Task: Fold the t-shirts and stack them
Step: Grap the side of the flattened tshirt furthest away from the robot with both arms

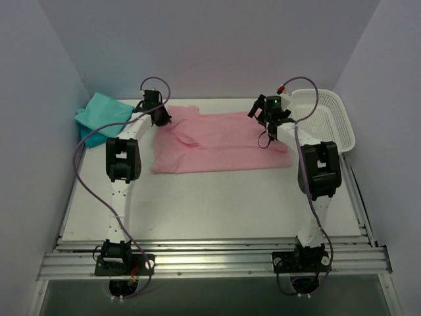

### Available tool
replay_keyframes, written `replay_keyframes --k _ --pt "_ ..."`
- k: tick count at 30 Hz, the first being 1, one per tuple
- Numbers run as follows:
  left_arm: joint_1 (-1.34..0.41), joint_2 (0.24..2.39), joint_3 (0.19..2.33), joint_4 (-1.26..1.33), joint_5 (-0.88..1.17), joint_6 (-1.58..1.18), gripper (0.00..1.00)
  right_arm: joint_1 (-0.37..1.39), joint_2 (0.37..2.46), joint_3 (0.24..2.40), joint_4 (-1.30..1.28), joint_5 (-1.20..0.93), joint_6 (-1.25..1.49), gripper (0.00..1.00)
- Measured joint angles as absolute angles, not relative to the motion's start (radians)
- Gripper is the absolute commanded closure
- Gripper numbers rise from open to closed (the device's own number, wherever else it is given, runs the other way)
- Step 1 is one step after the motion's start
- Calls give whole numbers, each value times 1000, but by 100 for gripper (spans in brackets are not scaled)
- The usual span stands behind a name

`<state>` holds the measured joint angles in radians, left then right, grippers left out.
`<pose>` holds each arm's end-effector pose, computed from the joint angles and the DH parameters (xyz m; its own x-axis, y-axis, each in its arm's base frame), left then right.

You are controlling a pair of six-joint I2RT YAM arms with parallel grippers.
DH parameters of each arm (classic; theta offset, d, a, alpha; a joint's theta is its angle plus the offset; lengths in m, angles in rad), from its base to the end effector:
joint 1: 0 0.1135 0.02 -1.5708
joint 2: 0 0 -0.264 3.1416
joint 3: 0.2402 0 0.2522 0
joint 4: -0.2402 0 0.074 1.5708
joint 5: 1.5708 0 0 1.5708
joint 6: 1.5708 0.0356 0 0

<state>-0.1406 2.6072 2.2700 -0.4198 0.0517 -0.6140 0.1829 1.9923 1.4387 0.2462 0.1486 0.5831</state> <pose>0.5719 -0.0828 0.1483 -0.6578 -0.4880 -0.5737 -0.2470 0.8593 -0.4478 0.4651 0.0807 0.2436 -0.2710 0.5037 -0.8203 0.1295 0.8635 0.4874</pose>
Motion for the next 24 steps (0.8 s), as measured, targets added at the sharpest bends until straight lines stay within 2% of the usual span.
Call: replay_keyframes --k 9,24 --pt "-156 2463 2049 -416 -7 -590 98 148 2300 1688 167 155 547 5" --pt "-124 2391 1942 -415 -105 -563 98 114 2427 2047 110 176 522 4"
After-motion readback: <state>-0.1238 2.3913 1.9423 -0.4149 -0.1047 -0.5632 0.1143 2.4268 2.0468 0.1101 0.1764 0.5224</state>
